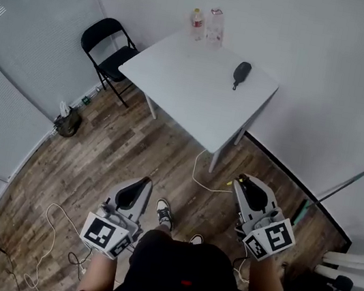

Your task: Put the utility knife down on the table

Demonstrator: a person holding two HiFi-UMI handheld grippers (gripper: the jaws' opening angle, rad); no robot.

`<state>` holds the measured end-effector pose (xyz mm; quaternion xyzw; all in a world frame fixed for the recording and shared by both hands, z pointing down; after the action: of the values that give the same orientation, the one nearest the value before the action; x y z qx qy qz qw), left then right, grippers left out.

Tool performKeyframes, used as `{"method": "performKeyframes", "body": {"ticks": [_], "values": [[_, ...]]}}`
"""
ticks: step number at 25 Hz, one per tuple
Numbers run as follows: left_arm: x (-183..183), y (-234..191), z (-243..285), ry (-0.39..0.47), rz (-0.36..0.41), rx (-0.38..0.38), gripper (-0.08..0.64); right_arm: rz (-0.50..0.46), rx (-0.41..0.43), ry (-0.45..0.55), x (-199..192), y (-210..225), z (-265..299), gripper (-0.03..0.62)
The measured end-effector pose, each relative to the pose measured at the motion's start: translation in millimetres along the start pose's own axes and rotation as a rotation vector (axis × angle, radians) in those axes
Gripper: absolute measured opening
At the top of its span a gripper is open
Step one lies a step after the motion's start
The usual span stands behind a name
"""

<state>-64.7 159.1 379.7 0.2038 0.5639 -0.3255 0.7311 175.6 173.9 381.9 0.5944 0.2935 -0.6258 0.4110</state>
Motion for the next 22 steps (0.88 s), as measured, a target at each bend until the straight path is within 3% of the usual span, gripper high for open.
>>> {"method": "performKeyframes", "body": {"ticks": [12, 22], "values": [[19, -123, 64, 0.000, -0.011, -0.037, 0.032, -0.019, -0.071, -0.036, 23, 33, 123, 0.067], [35, -231, 98, -0.001, -0.035, -0.083, 0.032, -0.043, -0.097, -0.083, 43, 31, 233, 0.067]]}}
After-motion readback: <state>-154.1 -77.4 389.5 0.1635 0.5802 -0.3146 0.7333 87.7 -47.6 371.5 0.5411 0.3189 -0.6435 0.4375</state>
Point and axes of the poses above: the fingertips, and each gripper's own axes: z forward along the fingers, y to its right, x out of its top, the point moved 3 cm from there along -z, backward along the fingers, and after that the axes turned 9 degrees about -y, right-handed, at the moved point
